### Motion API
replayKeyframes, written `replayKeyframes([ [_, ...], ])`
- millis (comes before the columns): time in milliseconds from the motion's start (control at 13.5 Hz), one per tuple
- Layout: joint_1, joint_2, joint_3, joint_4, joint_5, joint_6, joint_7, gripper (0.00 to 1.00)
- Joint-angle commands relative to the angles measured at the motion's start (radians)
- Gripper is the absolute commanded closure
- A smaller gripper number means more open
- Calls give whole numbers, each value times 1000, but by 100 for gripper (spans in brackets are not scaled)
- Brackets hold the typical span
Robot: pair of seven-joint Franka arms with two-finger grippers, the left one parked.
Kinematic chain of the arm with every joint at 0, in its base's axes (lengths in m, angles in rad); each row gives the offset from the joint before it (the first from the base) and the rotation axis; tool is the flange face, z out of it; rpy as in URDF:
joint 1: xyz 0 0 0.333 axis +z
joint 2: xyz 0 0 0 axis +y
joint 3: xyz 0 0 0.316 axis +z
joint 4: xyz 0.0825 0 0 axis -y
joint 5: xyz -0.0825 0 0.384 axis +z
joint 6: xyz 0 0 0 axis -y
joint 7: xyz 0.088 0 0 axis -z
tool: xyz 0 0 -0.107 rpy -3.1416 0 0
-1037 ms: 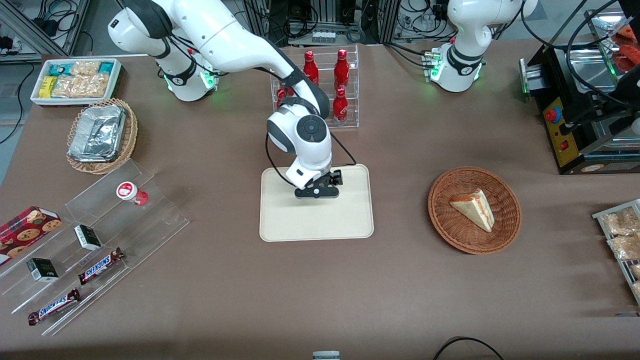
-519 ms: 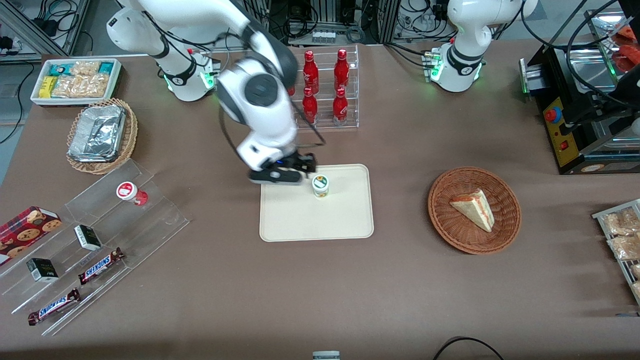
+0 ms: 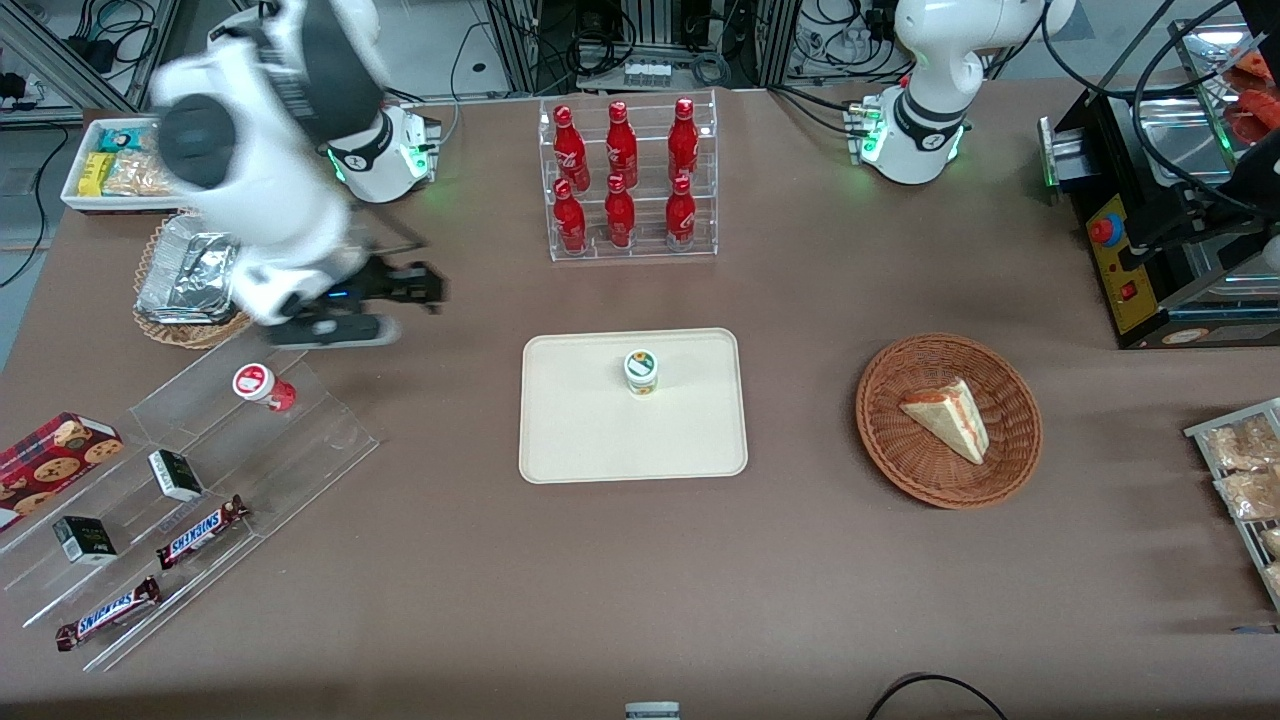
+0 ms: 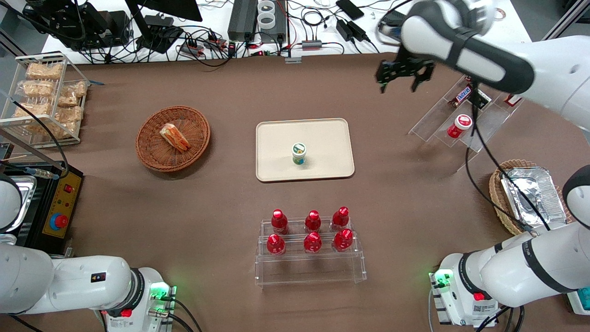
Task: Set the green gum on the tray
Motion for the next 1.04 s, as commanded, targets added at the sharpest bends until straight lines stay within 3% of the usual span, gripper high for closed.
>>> replayKeyframes([
  [0,-114,-51,6,-18,22,-73,-111,0],
  [296,-263,-66,4,6,6,-128,-234,0],
  [444,-306,-66,0,28,-53,-148,-264,0],
  [593,-358,-63,-9,43,-64,-145,-333,0],
  [963,-409,-40,-28,77,-64,-136,-338,0],
])
